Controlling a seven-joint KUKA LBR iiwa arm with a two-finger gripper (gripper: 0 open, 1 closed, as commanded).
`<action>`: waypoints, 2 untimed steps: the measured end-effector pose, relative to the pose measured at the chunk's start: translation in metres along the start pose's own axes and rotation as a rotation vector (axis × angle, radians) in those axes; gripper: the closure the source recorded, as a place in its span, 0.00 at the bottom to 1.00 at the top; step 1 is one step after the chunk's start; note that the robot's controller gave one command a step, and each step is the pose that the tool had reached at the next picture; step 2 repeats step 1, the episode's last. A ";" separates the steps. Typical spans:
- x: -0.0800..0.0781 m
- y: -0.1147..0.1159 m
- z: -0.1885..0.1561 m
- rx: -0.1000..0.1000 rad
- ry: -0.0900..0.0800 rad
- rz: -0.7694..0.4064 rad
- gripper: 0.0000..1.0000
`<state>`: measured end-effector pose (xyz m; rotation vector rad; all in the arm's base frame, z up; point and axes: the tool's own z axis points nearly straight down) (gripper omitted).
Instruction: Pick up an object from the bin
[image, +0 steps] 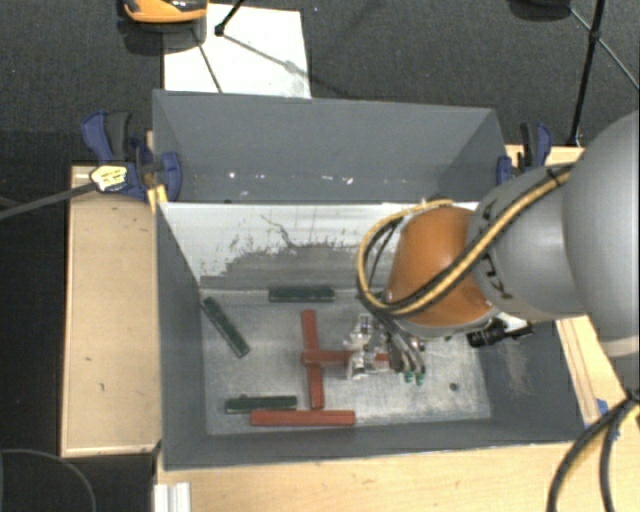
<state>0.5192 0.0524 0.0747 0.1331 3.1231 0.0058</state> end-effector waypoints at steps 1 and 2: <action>-0.023 0.002 -0.207 0.004 0.014 -0.069 1.00; -0.023 0.002 -0.207 0.004 0.014 -0.069 1.00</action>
Offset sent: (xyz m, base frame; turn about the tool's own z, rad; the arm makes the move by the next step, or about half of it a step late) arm 0.0000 0.0000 0.0000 0.0000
